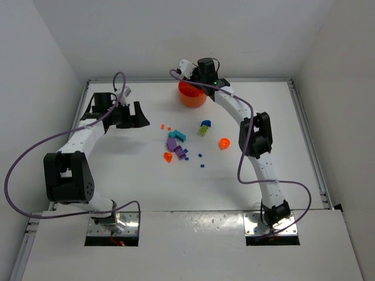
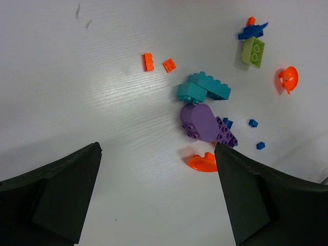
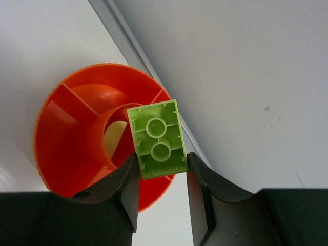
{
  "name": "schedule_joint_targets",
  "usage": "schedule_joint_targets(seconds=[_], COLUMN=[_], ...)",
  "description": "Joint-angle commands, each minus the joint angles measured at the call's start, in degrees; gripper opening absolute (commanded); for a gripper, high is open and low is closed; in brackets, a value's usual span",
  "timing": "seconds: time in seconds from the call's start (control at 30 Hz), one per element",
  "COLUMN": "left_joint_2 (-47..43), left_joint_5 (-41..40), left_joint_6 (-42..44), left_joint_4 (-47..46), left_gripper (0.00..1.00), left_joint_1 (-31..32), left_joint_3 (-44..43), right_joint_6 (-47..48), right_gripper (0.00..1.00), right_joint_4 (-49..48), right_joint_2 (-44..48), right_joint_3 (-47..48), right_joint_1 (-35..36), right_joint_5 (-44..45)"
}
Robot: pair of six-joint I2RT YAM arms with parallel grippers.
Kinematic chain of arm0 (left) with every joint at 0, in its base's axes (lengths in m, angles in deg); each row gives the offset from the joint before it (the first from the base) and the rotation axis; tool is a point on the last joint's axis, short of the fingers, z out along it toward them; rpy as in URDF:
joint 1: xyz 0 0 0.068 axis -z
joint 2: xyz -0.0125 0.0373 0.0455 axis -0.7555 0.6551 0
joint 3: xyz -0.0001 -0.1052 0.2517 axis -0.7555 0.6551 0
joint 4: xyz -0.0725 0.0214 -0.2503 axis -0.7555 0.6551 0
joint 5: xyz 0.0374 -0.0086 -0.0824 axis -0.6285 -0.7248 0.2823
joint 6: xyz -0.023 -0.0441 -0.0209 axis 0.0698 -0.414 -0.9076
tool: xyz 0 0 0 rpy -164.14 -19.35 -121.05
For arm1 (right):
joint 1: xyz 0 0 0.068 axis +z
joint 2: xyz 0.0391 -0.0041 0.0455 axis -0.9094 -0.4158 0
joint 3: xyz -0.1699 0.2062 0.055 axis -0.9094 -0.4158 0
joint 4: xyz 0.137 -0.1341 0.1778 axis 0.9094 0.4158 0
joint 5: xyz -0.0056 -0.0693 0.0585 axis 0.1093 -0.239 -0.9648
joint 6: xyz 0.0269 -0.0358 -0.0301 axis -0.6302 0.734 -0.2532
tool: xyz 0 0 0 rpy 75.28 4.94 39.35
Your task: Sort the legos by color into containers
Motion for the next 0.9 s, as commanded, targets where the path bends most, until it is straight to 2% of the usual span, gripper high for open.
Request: schedule_joint_targets(seconds=[0.0, 0.2, 0.3, 0.4, 0.43, 0.57, 0.7, 0.87], left_joint_2=[-1.2, -0.7, -0.7, 0.5, 0.5, 0.5, 1.0, 1.5], left_joint_5=[1.7, 2.2, 2.2, 2.8, 3.4, 3.4, 3.4, 3.4], left_joint_6=[-0.1, 0.4, 0.4, 0.4, 0.4, 0.4, 0.4, 0.4], left_joint_4=[-1.8, -1.8, -2.3, -2.3, -2.3, -2.3, -2.3, -2.3], left_gripper=[0.99, 0.99, 0.99, 0.99, 0.99, 0.98, 0.98, 0.98], left_joint_1=[-1.2, -1.8, -2.4, -2.9, -2.9, -2.9, -2.9, -2.9], left_joint_3=[-0.1, -0.1, -0.1, -0.1, -0.1, -0.1, -0.1, -0.1], right_joint_6=[-1.2, -1.2, -1.2, -1.2, -1.2, -1.2, -1.2, -1.2], right_gripper=[0.09, 0.13, 0.19, 0.30, 0.36, 0.46, 0.52, 0.54], right_joint_4=[-2.6, -2.1, -2.1, -2.1, -2.1, -2.6, -2.6, -3.3], right_joint_2=[-0.6, -1.1, -1.1, -1.1, -1.1, -0.6, -0.1, 1.1], right_joint_3=[2.8, 3.3, 3.3, 2.8, 2.8, 1.8, 1.2, 0.7], right_joint_1=[-0.1, -0.1, -0.1, -0.1, -0.1, -0.1, -0.1, -0.1], right_joint_5=[1.0, 0.5, 0.5, 0.5, 1.1, 1.8, 1.8, 1.8])
